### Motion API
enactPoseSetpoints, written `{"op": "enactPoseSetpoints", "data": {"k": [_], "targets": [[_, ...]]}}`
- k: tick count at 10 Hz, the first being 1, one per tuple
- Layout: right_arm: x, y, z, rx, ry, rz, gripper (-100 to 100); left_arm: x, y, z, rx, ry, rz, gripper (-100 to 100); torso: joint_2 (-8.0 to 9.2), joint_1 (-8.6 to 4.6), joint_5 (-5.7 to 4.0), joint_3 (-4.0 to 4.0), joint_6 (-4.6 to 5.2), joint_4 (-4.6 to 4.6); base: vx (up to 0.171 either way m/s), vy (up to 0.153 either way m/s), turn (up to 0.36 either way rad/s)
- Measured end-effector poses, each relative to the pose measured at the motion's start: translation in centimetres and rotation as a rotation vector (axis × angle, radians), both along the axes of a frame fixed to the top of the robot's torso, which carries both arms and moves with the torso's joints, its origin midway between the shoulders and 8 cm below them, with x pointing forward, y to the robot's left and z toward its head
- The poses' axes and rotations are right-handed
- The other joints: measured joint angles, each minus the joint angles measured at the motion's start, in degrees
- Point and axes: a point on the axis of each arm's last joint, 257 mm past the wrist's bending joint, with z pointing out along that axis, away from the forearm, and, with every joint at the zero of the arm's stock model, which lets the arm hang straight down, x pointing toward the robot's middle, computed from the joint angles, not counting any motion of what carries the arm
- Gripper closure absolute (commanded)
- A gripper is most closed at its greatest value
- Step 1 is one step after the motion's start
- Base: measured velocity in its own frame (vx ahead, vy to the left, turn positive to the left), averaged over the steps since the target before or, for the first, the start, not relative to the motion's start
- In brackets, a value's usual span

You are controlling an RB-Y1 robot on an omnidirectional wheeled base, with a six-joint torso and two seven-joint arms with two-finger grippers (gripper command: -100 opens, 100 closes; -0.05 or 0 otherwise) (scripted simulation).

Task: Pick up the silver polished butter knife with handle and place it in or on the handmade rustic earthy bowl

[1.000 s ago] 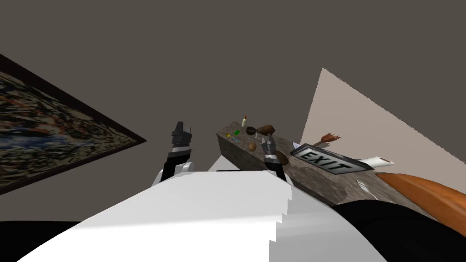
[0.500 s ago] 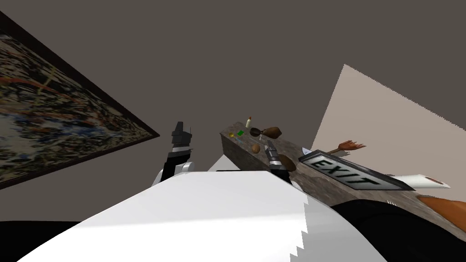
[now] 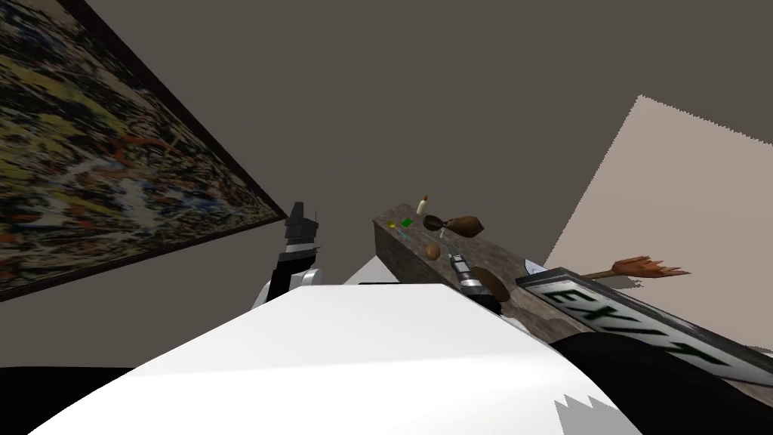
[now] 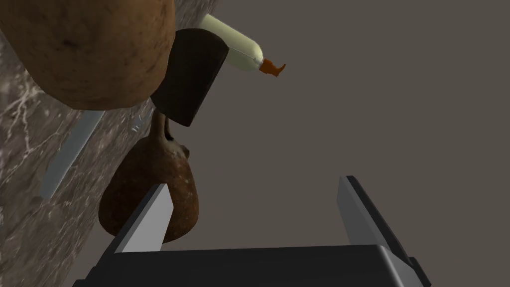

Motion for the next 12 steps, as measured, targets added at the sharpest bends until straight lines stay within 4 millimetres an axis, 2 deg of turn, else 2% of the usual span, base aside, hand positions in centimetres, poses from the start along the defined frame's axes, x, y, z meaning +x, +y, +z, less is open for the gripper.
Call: {"op": "enactPoseSetpoints", "data": {"k": [3, 4, 5, 7, 8, 9, 12], "targets": [[-2.3, -2.4, -2.1, -0.101, 0.11, -0.004, -100, 0.0, 0.0, 0.0, 0.0, 0.0, 0.0, 0, -0.02, -0.01, 0.0, -0.01, -0.04, 0.0, 0.001, -0.015, 0.24], [-3.5, -3.2, -2.6, -0.155, 0.161, -0.001, -100, 0.0, 0.0, 0.0, 0.0, 0.0, 0.0, 0, -0.02, -0.06, 0.0, -0.01, -0.05, 0.0, -0.005, -0.039, 0.364], [-5.0, -4.7, -4.0, -0.213, 0.225, -0.002, -100, 0.0, 0.0, 0.0, 0.0, 0.0, 0.0, 0, -0.01, -0.13, -0.03, -0.01, -0.04, 0.0, -0.004, -0.037, 0.119], [-6.9, -5.9, -5.3, -0.28, 0.302, 0.005, -100, 0.0, 0.0, 0.0, 0.0, 0.0, 0.0, 0, -0.02, -0.1, -0.02, -0.01, -0.05, 0.0, -0.006, -0.038, 0.304], [-8.3, -7.3, -6.0, -0.335, 0.359, 0.01, -100, 0.0, 0.0, 0.0, 0.0, 0.0, 0.0, 0, -0.01, -0.15, -0.03, -0.01, -0.04, 0.0, -0.02, -0.06, 0.456], [-9.8, -8.5, -6.8, -0.391, 0.417, 0.02, -100, 0.0, 0.0, 0.0, 0.0, 0.0, 0.0, 0, 0.0, -0.22, -0.05, 0.0, -0.07, 0.0, -0.012, -0.056, 0.076], [-13.5, -10.7, -8.4, -0.505, 0.548, 0.05, -100, 0.0, 0.0, 0.0, 0.0, 0.0, 0.0, 0, -0.07, -0.16, -0.04, -0.04, -0.05, -0.01, 0.001, -0.045, 0.316]]}}
